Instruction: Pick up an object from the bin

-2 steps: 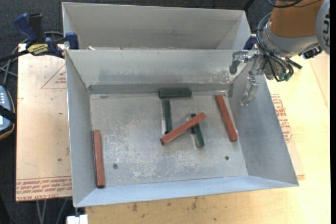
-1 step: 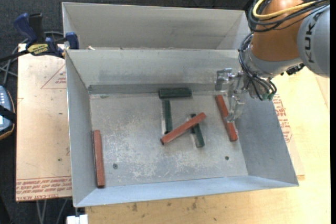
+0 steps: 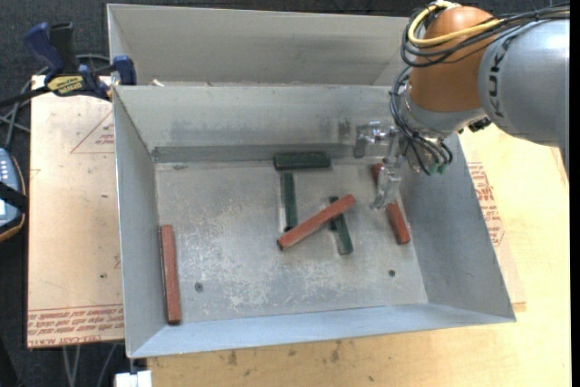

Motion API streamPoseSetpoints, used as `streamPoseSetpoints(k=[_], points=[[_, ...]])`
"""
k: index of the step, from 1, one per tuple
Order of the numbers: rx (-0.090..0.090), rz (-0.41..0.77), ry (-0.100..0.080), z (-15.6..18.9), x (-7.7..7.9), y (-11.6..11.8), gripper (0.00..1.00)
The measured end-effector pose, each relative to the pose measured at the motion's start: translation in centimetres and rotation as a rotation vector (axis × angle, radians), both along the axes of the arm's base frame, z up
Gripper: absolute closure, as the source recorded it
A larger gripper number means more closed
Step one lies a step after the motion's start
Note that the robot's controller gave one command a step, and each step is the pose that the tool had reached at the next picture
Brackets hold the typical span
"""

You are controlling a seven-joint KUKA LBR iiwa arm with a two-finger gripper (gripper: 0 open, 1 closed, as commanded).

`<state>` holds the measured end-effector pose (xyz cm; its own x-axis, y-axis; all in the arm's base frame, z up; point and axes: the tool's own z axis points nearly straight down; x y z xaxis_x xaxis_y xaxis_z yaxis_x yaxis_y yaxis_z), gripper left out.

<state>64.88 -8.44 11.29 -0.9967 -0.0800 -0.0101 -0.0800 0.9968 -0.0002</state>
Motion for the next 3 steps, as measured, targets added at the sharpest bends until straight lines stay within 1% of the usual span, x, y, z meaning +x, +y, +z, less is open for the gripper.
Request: streamPoseSetpoints(k=[1,2,3], points=[[0.001,-0.069,0.008,-3.8,-1.1,3.4,0.00],[0.002,-0.101,0.012,-4.4,-1.6,4.8,0.00],[-0.001,0.233,0.007,-4.2,-1.4,7.5,1.00]])
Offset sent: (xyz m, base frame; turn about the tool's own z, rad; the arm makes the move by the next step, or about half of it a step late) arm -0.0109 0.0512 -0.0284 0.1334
